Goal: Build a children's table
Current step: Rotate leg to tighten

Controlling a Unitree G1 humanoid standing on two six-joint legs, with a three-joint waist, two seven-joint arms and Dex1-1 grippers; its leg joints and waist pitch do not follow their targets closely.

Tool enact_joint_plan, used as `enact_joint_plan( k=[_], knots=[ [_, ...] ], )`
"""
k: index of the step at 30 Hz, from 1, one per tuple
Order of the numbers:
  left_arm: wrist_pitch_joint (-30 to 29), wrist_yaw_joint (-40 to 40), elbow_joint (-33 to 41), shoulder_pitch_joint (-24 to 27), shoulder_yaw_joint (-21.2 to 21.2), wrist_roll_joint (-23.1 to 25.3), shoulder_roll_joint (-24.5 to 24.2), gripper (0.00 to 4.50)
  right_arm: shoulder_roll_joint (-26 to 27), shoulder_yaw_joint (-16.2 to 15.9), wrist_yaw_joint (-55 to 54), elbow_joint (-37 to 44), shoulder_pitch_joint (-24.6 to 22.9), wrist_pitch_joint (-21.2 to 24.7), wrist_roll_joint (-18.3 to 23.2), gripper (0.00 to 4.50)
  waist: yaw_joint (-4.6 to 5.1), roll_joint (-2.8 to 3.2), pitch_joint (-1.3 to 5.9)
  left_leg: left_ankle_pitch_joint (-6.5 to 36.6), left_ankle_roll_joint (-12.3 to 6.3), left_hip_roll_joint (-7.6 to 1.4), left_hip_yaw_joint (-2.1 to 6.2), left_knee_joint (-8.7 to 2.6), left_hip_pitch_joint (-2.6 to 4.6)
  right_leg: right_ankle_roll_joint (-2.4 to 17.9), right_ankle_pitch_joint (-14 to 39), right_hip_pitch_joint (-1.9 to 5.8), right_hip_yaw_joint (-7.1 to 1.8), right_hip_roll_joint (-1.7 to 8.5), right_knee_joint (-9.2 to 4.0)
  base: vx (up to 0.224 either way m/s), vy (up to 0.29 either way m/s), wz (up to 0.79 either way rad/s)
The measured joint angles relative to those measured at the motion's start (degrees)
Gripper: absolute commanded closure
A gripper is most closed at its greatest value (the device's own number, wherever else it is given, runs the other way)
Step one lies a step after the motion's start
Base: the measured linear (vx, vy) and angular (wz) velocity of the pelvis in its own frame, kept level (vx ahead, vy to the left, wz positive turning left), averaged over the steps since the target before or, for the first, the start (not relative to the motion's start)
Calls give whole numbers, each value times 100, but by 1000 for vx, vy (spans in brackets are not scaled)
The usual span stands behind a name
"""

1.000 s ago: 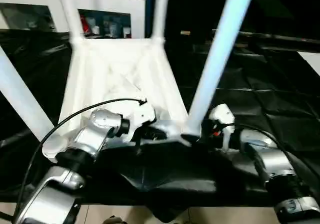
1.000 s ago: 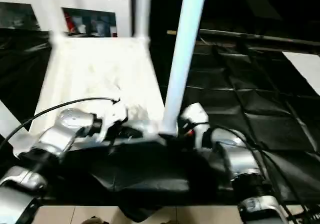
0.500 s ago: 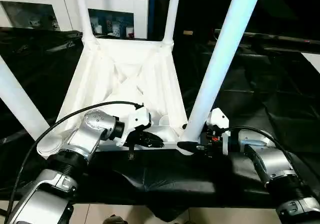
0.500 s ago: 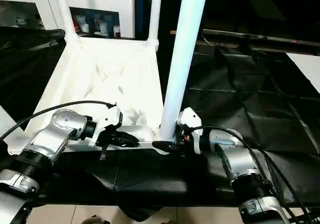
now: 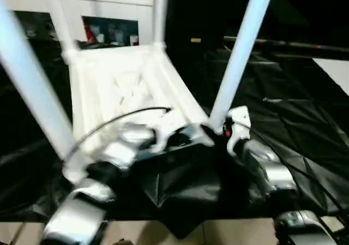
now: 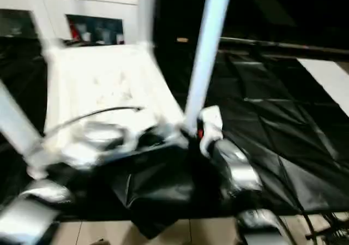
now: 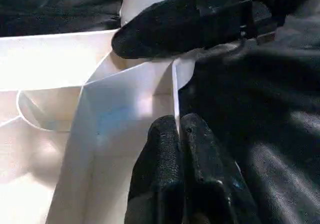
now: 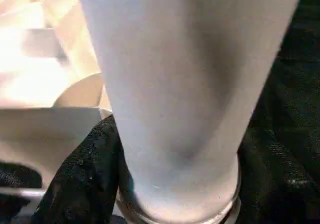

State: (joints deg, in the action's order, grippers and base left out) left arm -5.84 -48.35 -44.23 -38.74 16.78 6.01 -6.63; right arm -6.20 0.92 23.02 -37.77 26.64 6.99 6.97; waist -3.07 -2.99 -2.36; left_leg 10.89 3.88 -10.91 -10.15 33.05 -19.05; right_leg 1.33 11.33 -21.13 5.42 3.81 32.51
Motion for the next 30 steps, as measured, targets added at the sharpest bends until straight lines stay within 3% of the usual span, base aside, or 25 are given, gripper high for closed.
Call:
enact_joint_plan(
  k=[2, 3, 5, 8, 12, 19, 24, 30],
  knots=[
    [3, 31, -60, -17, -5, 40, 58, 450, 20, 0, -80, -54, 3, -96, -50, 178, 17, 13, 5, 0, -1, 16, -4, -7, 3, 0, 0, 17, 15, 28, -26, 0, 0, 0],
    [11, 32, -73, -20, -9, 42, 69, 450, 21, 0, -79, -97, 8, -172, -65, 123, 26, 19, 6, 1, -2, 30, -8, -8, 3, 0, 0, 16, 16, 46, -26, 0, 0, 0],
    [74, 13, -120, -46, -2, 50, 73, 450, 20, -9, -57, -248, 37, -403, -185, 123, 44, 23, 4, 5, -10, 51, -9, -9, -1, 0, -1, 15, 10, 63, -26, 0, 0, 0],
    [143, -76, -178, -75, -7, 54, 59, 450, -27, -14, 152, -413, 80, -614, -248, 81, 62, 25, 1, 7, -14, 57, -9, -9, -4, 2, -1, 14, 4, 66, -26, 0, 0, 0],
    [255, -479, -99, -53, -14, -8, -126, 450, -482, -249, 1203, -260, 3, -669, -183, 81, 44, 39, -19, 7, -16, 56, -9, -20, -11, 5, -14, 5, 5, 66, -13, 0, 0, 0],
    [569, -2076, 300, 102, 63, -364, -829, 450, -1378, -707, 3493, 538, -350, -749, 137, 81, -146, 16, -36, 4, -35, 28, -15, -66, -49, 26, -61, -83, 14, 51, 98, 27, -23, 2],
    [585, -2588, 473, 98, 107, -466, -1073, 450, -1454, -786, 4061, 643, -346, -735, 280, 81, -222, 16, -35, 10, -68, 11, -26, -29, -144, 83, 0, -204, 15, 47, 221, 21, -15, 0],
    [588, -2687, 467, 110, 99, -509, -1136, 450, -1505, -822, 4217, 684, -363, -591, 349, 135, -230, 14, -41, 4, -57, -8, -28, 5, -138, 88, 18, -198, 18, 47, 252, 0, 0, 0]
  ],
)
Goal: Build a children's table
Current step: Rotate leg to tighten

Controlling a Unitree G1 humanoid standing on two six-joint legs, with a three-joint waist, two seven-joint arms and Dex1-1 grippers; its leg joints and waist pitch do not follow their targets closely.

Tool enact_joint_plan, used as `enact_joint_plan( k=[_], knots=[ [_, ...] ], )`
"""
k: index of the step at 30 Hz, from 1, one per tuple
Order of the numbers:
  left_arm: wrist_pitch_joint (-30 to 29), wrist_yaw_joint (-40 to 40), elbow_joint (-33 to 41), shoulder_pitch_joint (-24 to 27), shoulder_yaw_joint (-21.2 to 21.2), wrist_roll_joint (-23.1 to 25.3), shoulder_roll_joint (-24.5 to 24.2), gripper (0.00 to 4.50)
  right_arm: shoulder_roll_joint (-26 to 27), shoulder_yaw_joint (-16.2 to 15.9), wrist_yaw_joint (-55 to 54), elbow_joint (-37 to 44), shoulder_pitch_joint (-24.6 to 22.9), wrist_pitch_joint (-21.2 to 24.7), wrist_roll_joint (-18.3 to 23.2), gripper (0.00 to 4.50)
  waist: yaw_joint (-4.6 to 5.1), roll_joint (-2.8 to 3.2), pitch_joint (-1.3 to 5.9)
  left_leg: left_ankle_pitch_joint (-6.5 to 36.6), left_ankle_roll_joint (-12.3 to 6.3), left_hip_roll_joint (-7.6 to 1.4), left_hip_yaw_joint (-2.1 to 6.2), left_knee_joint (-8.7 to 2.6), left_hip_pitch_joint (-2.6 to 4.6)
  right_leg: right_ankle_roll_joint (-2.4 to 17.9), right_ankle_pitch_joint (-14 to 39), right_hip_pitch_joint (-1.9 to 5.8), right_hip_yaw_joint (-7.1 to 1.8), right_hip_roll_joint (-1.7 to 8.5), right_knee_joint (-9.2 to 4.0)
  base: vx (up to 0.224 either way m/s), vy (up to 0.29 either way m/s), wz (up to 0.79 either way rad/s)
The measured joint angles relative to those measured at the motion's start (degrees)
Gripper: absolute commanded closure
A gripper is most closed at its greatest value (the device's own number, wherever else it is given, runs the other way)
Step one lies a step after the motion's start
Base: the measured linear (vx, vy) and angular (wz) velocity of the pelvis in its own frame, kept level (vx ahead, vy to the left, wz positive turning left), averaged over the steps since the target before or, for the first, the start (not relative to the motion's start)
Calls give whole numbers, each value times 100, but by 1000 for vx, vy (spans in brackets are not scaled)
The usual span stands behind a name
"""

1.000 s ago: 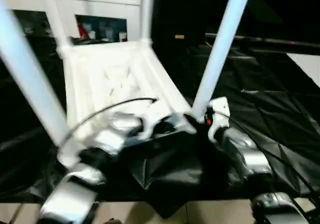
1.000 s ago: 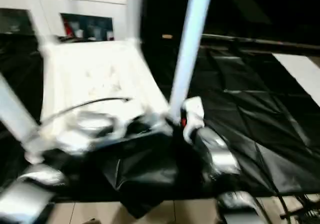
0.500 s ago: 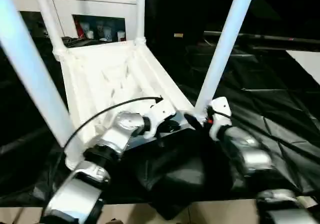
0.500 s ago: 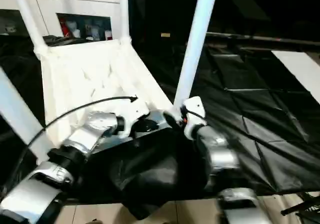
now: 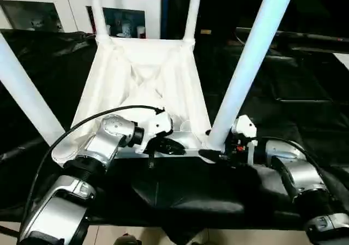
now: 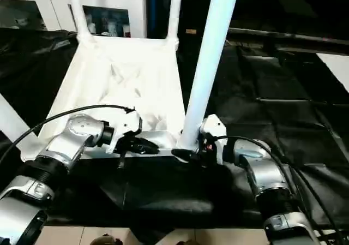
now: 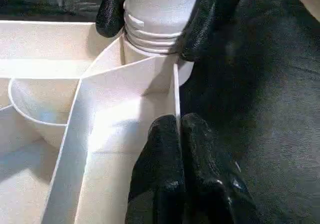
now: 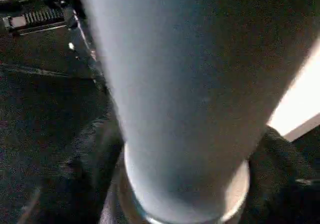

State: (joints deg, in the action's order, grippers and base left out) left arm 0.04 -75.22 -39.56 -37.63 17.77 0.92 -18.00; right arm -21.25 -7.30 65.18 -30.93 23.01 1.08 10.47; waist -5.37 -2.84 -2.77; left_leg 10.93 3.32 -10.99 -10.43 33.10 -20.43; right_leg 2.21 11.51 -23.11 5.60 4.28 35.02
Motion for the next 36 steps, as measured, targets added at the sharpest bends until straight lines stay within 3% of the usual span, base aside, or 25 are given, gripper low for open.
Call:
enact_joint_plan(
  k=[3, 8, 13, 17, 22, 23, 26, 30, 36],
  knots=[
    [0, -42, 0, 5, 3, -6, -10, 450, 5, -2, 36, 45, -30, 20, 11, 166, 0, -4, -2, 14, 38, 0, -1, 12, 1, -7, -7, 9, -2, 4, 0, 0, 0, 0],
    [0, 259, -30, 19, -24, 28, 95, 450, 144, 41, -302, 4, -20, 81, -13, 176, 20, -7, -1, 13, 37, 1, -3, 20, 14, -8, -11, 27, -5, 7, 0, 0, 0, 0],
    [-19, 1511, -468, -147, -160, 300, 561, 450, 676, 389, -1982, -515, 187, 62, -225, 178, 68, -11, 0, 4, 54, 1, -3, 30, 44, -47, -16, 71, -9, 7, -5, 0, 0, 0],
    [-220, 2381, -657, -269, -191, 474, 958, 450, 1212, 725, -3396, -820, 396, 155, -323, 179, 170, -8, 2, 4, 54, 2, 0, 44, 56, -50, -14, 93, -9, 10, -13, 0, 0, 0],
    [-361, 2759, -658, -277, -215, 600, 1171, 450, 1480, 802, -4194, -1019, 595, 167, -453, 179, 220, 2, 9, 6, 53, 6, 2, 39, 54, -51, -16, 98, -11, 12, -19, 0, 0, 0],
    [-361, 2783, -657, -277, -216, 608, 1179, 450, 1498, 802, -4245, -1048, 605, 131, -458, 179, 219, 2, 9, 6, 53, 6, 3, 38, 55, -52, -17, 98, -10, 12, -19, 0, 0, 0],
    [-357, 2786, -650, -277, -215, 610, 1183, 450, 1506, 798, -4268, -1156, 631, -23, -555, 109, 220, 5, 10, 6, 53, 6, 3, 33, 55, -54, -18, 97, -9, 11, -18, 0, 0, 0],
    [-346, 2710, -616, -276, -214, 617, 1178, 450, 1445, 795, -4046, -1266, 690, -148, -634, 91, 207, 8, 7, 7, 52, 6, 3, 30, 46, -54, -17, 92, -9, 11, -21, 0, 0, 0],
    [-140, 1816, -292, -89, -178, 452, 821, 450, 634, 399, -2096, -753, 392, -198, -452, 91, 122, 20, 0, 1, 30, 4, 1, -7, 40, -43, -15, 77, -3, 9, -14, 0, 0, 0]
  ],
)
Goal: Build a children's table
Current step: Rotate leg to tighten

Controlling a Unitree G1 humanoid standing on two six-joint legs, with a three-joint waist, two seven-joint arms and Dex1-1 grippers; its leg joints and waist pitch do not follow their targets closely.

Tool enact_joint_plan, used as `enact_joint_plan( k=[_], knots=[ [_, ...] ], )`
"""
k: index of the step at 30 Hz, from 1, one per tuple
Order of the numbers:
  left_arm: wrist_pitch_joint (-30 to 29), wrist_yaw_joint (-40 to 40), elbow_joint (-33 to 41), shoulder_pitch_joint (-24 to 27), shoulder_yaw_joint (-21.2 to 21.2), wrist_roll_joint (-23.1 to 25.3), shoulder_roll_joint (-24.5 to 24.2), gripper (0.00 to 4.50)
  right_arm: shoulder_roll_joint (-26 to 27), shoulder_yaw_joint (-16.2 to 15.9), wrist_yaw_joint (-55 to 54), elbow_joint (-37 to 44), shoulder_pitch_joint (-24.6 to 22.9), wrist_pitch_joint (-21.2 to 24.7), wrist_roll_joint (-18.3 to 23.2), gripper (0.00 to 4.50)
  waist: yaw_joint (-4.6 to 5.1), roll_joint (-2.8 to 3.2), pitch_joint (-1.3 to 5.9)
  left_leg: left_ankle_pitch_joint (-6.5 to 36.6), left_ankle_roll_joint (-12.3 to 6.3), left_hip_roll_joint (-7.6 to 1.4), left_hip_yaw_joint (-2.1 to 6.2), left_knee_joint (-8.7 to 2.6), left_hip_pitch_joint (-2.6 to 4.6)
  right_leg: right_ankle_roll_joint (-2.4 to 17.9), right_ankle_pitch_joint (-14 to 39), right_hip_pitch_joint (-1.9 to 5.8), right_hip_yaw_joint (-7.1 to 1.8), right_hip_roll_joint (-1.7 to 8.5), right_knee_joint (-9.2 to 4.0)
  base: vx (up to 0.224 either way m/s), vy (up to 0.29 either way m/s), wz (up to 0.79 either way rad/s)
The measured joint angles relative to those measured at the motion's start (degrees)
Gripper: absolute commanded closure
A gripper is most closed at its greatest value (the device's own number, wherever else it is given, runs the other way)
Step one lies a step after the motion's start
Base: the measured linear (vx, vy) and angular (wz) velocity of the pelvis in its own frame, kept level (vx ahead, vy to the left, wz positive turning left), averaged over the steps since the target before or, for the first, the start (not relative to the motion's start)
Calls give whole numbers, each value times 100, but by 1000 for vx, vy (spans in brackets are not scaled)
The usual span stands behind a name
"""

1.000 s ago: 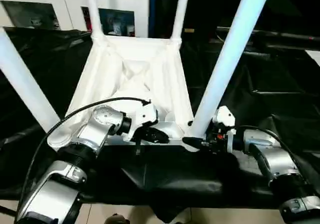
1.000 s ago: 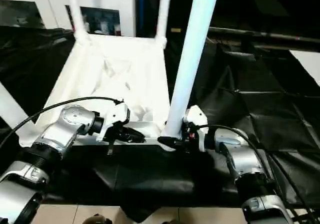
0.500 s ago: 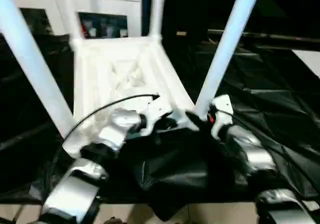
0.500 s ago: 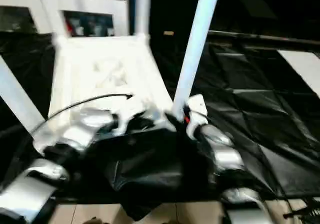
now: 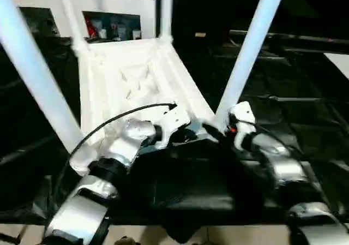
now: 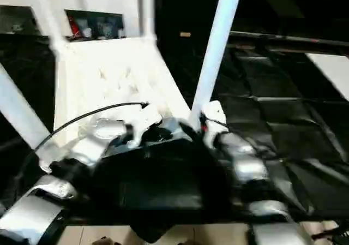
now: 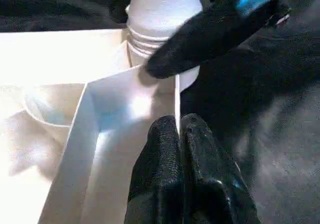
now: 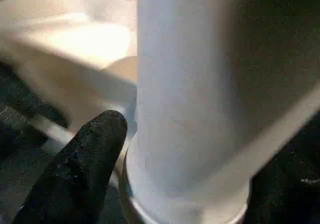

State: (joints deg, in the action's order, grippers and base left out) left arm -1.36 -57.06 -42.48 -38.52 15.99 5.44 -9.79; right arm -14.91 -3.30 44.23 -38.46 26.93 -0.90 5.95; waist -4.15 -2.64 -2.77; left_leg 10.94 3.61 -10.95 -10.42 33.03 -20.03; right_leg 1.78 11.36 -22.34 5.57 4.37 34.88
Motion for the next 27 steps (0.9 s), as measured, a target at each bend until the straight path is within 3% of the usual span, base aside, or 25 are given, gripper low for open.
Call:
enact_joint_plan(
  k=[4, 9, 13, 22, 27],
  knots=[
    [44, -864, 303, 155, 42, -251, -401, 450, -394, -205, 1094, 484, -257, 27, 246, 91, -68, 6, -5, -3, -4, -1, -5, 0, -5, 1, 2, -37, -1, 0, 6, 0, 0, 0],
    [14, -1543, 512, 258, 44, -447, -734, 450, -560, -368, 1816, 706, -327, 39, 379, 91, -85, 8, -13, -9, -15, -2, -14, 14, -20, 9, -3, -54, -7, 1, 10, 0, 0, 0],
    [7, -1749, 526, 264, 46, -481, -816, 450, -662, -468, 2071, 906, -372, 70, 413, 91, -93, 2, -16, 1, 1, -3, -16, 14, -19, 9, -3, -54, -9, 1, 11, 0, 0, 0],
    [-14, -1865, 700, 367, 49, -533, -918, 450, -675, -527, 2256, 979, -401, 241, 464, 166, -96, 0, -18, -1, -3, -3, -17, 13, -25, 8, -3, -59, -9, 1, 11, 0, 0, 0],
    [16, -1710, 699, 390, 47, -516, -899, 450, -582, -441, 2046, 1037, -479, 395, 506, 178, -92, 0, -17, 0, 2, -3, -17, 17, -14, 9, -4, -51, -10, 1, 15, 0, 0, 0]
  ],
)
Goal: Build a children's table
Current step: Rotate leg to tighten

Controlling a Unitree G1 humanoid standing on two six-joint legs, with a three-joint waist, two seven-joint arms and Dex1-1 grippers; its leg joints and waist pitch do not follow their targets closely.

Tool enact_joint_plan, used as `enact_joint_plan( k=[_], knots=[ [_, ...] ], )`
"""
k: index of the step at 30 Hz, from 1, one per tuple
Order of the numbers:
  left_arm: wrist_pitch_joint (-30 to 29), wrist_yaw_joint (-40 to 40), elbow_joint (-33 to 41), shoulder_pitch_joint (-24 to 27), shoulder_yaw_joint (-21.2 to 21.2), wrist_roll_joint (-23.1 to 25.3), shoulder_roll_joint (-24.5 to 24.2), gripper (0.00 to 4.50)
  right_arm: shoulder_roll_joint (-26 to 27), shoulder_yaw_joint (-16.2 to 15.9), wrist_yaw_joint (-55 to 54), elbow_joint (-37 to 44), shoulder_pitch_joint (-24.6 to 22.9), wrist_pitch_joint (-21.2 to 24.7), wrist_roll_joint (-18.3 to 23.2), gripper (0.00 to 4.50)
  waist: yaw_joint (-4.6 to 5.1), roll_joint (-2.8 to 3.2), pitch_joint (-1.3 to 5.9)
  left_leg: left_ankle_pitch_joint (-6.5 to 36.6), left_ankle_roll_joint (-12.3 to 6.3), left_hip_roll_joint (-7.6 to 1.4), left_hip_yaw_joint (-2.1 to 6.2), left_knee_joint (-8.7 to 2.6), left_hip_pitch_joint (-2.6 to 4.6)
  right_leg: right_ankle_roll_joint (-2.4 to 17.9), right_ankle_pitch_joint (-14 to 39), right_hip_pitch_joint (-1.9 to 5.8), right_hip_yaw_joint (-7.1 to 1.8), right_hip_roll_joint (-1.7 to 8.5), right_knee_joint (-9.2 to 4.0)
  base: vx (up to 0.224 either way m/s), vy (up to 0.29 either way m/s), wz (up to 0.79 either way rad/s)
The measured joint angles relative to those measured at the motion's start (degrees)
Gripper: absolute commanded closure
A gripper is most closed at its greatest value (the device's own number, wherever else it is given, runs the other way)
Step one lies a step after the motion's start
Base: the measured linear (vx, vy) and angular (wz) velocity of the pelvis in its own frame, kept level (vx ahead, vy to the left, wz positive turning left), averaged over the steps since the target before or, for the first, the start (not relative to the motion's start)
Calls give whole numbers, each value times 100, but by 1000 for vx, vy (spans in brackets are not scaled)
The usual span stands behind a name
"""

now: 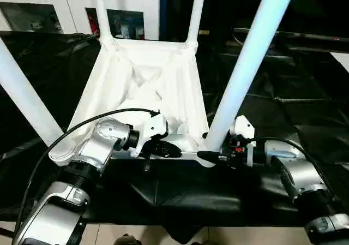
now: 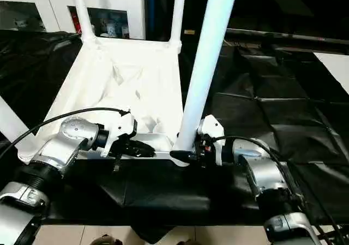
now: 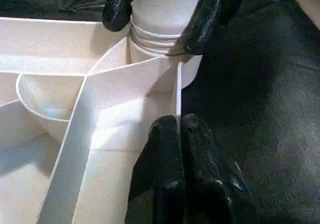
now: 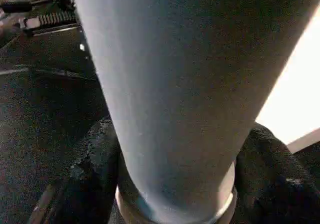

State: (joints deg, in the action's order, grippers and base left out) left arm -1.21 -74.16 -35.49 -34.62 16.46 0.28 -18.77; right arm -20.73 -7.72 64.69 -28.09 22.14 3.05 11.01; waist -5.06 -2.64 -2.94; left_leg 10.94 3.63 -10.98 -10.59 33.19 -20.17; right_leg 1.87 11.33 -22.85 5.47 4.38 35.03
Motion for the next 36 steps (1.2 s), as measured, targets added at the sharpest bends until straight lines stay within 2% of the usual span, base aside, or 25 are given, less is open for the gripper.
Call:
enact_joint_plan(
  k=[3, 6, 10, 11, 16, 17, 20, 22, 24, 30, 36],
  knots=[
    [-17, 357, -16, 21, -36, 71, 129, 450, 153, 81, -405, -18, -12, 119, -28, 180, 10, 0, 0, 6, 15, 0, 0, 10, 7, 7, -13, 8, -1, 0, 0, 0, 0, 0],
    [-48, 1122, -151, -17, -74, 308, 461, 450, 455, 329, -1399, -203, -1, 128, -188, 180, 44, -6, 7, 6, 17, -1, 0, 28, 15, -21, -7, 39, -5, 0, -3, 0, 0, 0],
    [-260, 2175, -497, -184, -86, 618, 990, 450, 1094, 634, -3247, -552, 155, 108, -454, 180, 159, -5, 12, 6, 17, 3, 4, 39, 106, -33, 0, 101, -4, 5, -16, 0, 0, 0],
    [-295, 2361, -576, -233, -83, 642, 1076, 450, 1219, 686, -3615, -624, 221, 123, -500, 180, 176, -3, 13, 6, 17, 5, 6, 40, 111, -36, 2, 106, -4, 6, -21, 0, 0, 0],
    [-400, 2685, -610, -259, -76, 737, 1277, 450, 1395, 731, -4221, -800, 304, -7, -609, 180, 192, 20, 29, 7, 16, 14, 13, 10, 106, -39, 1, 128, 3, 6, -100, 0, 0, 0],
    [-400, 2682, -610, -259, -76, 737, 1279, 450, 1411, 731, -4248, -832, 306, -69, -634, 125, 199, 22, 32, 9, 13, 17, 11, 10, 104, -38, 1, 130, -1, 6, -104, 0, 0, 0],
    [-400, 2602, -598, -263, -80, 737, 1277, 450, 1411, 732, -4186, -933, 306, -290, -723, 125, 198, 22, 34, 11, 9, 23, 11, 3, 100, -37, -1, 128, -6, 6, -106, 0, 0, 0],
    [-417, 2476, -555, -262, -80, 719, 1229, 450, 1329, 727, -3944, -967, 306, -385, -719, 93, 191, 21, 33, 11, 9, 22, 11, -3, 98, -38, -14, 122, -6, 6, -100, 0, 0, 0],
    [-470, 2327, -473, -258, -71, 699, 1161, 450, 1202, 696, -3543, -956, 305, -395, -691, 84, 188, 19, 33, 11, 10, 21, 11, -18, 97, -38, -21, 115, -3, 5, -94, 0, 0, 0],
    [-640, 1146, -15, -158, 34, 424, 596, 450, 340, 262, -1524, -466, 95, -381, -398, 84, 156, 20, 33, 2, -11, 3, 11, -69, 49, -11, -5, 79, 15, -12, -88, 17, -6, 0],
    [-612, 328, 167, -87, 79, 222, 141, 450, 112, 83, -577, -334, 55, -371, -242, 84, 134, 19, 31, 5, -15, 2, 13, -61, 22, -2, 1, 64, 22, -10, -85, 0, 0, 0]
  ],
)
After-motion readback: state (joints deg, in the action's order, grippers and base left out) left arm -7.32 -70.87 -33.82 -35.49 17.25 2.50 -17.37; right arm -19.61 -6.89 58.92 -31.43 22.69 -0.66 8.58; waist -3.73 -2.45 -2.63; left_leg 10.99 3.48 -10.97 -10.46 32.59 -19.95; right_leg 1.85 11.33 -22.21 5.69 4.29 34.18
